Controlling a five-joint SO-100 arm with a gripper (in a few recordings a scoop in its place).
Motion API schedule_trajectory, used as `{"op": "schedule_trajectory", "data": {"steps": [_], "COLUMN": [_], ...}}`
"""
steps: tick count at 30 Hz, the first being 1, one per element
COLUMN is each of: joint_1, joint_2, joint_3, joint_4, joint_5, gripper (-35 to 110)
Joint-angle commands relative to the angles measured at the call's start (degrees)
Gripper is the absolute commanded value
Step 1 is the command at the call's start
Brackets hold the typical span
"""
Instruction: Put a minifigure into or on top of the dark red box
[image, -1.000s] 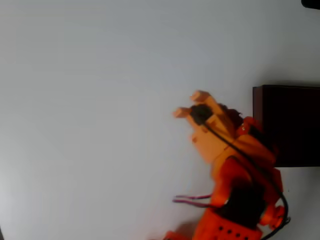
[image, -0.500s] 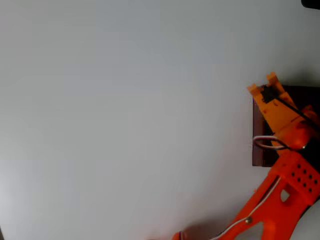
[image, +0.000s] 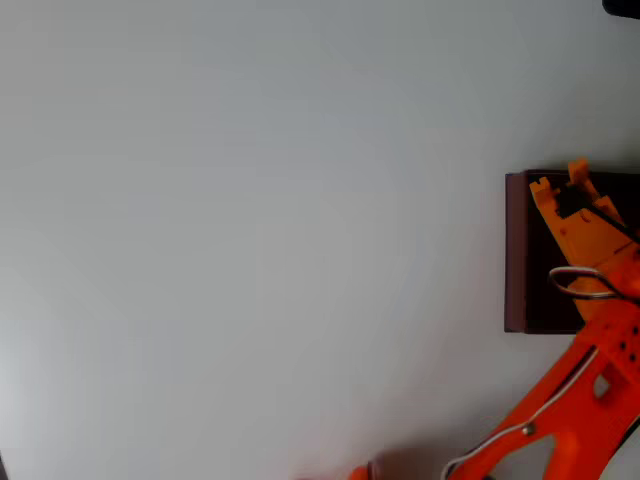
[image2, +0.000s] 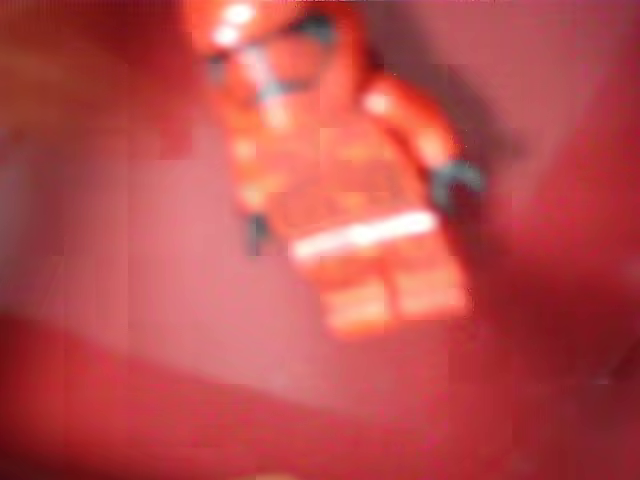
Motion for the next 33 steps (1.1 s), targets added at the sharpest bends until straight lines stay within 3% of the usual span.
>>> {"op": "schedule_trajectory", "data": {"steps": [1,8,22,33], "joint_1": [-3.34,-13.18,-42.28,-56.51], "joint_2": [12.30,37.18,97.73,114.70], "joint_3": [5.10,23.55,62.05,74.79], "joint_4": [0.79,0.09,0.44,5.10], "joint_5": [-2.29,-3.52,7.65,2.46], "gripper": [18,16,15,6]}}
